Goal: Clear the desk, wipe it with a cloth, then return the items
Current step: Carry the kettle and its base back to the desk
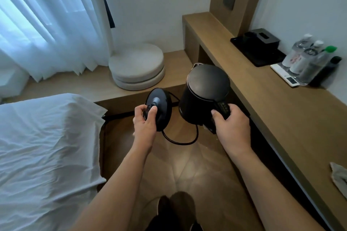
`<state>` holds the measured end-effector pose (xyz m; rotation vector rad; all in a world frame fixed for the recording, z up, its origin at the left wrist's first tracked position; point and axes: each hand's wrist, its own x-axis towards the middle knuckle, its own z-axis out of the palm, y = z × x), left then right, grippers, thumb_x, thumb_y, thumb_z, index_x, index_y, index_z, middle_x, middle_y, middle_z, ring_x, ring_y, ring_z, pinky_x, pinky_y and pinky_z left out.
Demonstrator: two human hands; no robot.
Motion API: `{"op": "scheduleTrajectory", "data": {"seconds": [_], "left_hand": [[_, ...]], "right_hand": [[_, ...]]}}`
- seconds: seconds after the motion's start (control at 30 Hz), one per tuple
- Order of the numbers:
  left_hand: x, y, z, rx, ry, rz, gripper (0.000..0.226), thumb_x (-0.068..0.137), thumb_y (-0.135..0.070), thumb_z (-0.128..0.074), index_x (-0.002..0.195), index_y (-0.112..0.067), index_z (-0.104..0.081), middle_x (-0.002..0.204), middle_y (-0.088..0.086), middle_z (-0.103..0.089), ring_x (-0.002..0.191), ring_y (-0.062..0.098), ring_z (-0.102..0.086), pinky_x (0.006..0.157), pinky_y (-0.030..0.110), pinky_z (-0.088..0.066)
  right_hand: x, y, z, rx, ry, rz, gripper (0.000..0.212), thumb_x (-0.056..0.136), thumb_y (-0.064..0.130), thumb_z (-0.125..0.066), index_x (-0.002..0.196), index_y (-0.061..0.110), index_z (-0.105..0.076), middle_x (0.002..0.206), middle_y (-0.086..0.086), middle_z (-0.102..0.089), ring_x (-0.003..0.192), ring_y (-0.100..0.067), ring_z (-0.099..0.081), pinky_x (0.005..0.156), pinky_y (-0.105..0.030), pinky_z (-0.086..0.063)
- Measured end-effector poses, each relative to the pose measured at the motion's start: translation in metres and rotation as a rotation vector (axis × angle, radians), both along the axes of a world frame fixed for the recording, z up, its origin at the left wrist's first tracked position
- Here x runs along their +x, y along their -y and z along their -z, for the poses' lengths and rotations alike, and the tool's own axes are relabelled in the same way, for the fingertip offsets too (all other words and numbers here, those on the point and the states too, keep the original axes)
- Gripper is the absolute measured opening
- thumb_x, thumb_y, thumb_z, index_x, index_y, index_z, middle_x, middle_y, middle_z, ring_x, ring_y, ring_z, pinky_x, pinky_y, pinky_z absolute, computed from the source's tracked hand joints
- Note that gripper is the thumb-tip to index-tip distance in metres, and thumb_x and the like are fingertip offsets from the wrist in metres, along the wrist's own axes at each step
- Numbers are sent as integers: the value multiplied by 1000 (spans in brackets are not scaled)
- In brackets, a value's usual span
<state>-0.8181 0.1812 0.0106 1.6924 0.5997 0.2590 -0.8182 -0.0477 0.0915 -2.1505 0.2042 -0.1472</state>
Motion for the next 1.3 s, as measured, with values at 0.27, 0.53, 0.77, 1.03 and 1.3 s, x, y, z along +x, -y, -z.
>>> {"op": "scheduleTrajectory", "data": {"seconds": [0.27,0.53,0.77,1.03,1.3], "left_hand": [[133,-100,5,-31,2,43,47,77,-76,-53,112,-45,-51,122,7,-56,109,29,-57,98,56,-48],[266,-197,-15,9,23,93,36,75,-74,-51,99,-48,-51,109,4,-59,104,25,-58,103,59,-43],[360,-226,-20,-97,56,137,7,101,-43,-53,102,-36,-51,118,10,-59,111,29,-58,98,53,-51],[506,-267,-19,-157,56,159,11,103,-34,-51,105,-24,-51,112,6,-60,103,24,-61,79,33,-51],[628,-333,-43,-109,73,127,9,102,-34,-55,102,-25,-53,105,7,-62,95,24,-61,81,38,-50]], "right_hand": [[139,-93,6,-4,-12,2,11,94,34,-63,95,23,-62,83,8,-63,79,-14,-62,68,-33,-52],[255,-178,-14,44,24,49,11,96,32,-61,100,21,-62,80,10,-60,71,-6,-55,58,-21,-38],[352,-220,-10,29,-19,97,12,96,33,-61,102,23,-62,82,10,-61,71,-5,-56,53,-20,-35],[505,-263,1,62,-21,147,13,96,33,-61,106,23,-61,86,6,-63,73,-5,-58,53,-22,-38],[633,-323,-11,88,-32,180,10,95,36,-61,99,26,-59,83,5,-62,75,-13,-59,61,-31,-45]]}}
